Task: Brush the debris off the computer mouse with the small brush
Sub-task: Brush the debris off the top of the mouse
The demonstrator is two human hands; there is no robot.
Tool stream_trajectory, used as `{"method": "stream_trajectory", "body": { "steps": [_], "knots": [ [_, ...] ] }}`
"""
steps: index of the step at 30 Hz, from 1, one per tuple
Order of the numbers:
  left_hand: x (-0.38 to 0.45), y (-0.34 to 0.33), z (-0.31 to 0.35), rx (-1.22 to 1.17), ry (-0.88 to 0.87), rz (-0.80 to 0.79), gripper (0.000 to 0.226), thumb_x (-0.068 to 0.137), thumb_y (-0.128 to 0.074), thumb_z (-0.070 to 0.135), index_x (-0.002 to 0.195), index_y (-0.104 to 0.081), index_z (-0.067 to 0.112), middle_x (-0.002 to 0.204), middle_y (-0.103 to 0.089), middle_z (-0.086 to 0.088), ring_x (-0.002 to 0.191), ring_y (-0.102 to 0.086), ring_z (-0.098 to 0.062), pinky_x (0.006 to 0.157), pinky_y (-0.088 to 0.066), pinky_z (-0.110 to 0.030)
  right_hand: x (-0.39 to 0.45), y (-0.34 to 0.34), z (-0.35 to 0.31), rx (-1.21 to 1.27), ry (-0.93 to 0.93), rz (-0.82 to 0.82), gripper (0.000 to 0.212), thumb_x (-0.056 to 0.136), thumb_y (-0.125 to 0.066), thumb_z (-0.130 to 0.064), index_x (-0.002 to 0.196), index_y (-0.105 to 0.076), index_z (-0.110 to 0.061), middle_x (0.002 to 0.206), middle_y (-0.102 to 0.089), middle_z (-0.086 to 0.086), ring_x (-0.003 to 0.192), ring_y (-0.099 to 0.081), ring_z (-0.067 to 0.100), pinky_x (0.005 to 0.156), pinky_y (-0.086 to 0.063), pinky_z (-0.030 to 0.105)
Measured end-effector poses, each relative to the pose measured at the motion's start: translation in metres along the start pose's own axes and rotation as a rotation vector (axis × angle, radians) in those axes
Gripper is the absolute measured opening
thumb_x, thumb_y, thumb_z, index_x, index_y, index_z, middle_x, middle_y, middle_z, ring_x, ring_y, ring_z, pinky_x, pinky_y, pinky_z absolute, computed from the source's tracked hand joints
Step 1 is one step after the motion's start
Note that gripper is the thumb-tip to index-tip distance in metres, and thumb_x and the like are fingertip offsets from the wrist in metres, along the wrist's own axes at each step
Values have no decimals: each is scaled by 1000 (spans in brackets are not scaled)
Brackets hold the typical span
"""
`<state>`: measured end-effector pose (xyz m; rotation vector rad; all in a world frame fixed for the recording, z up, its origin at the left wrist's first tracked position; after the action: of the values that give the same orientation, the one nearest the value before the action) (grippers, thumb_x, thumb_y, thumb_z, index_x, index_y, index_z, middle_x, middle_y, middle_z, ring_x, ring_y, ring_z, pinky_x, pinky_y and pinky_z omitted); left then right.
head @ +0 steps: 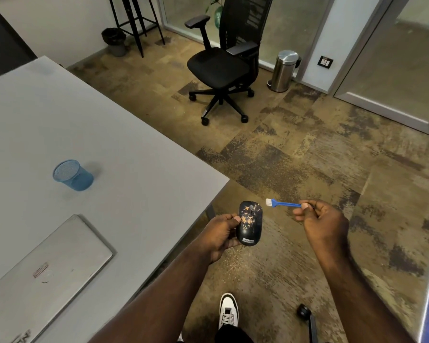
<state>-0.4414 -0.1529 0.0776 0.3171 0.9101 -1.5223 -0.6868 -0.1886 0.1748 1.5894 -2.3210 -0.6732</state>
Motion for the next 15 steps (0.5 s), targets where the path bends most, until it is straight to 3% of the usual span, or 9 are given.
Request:
{"method": "stream_trajectory", "body": {
  "steps": [3,6,10,12,14,15],
  "knots": [
    [0,0,1,7,-5,7,24,97,-48,15,94,-72,12,84,-76,-3,77,-71,-14,64,-58,-32,-2,-7,-4,40,19,-50,16,94,-61,-19,84,-68,-31,69,-74,-18,61,-71,0,61,-51,19],
    [0,-1,1,15,-2,7,24,97,-48,16,96,-72,12,85,-76,-3,78,-71,-14,65,-58,-32,-8,-16,-7,13,36,-92,18,94,-61,-18,84,-68,-31,68,-73,-21,60,-70,-1,57,-48,12],
    [-1,-1,0,18,0,3,25,97,-48,16,95,-73,13,86,-76,-3,79,-72,-13,66,-58,-32,-1,-5,1,0,-17,-11,12,94,-60,-16,94,-71,-22,68,-71,-26,60,-68,-7,52,-45,3],
    [-1,0,0,22,3,10,24,97,-49,17,96,-72,13,88,-76,-3,80,-71,-13,66,-58,-32,1,-3,-1,10,2,-6,13,95,-60,-16,99,-72,-16,67,-73,-18,62,-70,-3,57,-52,10],
    [-1,-1,-1,25,4,9,24,98,-48,16,99,-72,12,90,-75,-4,81,-71,-14,65,-58,-31,-2,-8,-17,-28,104,-49,16,96,-59,-19,103,-73,-18,72,-74,-12,68,-71,-1,65,-58,22],
    [-1,-1,0,27,3,9,24,98,-48,16,100,-71,11,91,-75,-4,82,-71,-14,65,-58,-31,-5,-11,-27,-68,175,-84,17,96,-58,-19,104,-73,-21,76,-74,-12,71,-71,-1,68,-58,22]
  ]
}}
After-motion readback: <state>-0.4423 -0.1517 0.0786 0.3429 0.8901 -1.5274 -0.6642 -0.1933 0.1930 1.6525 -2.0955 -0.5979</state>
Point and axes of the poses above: each hand's wrist, its own x-axis towards the middle knuckle, its own y-axis out of the back of the hand, z = x × y, the point moved 10 cm from there along x, towards the middle knuckle
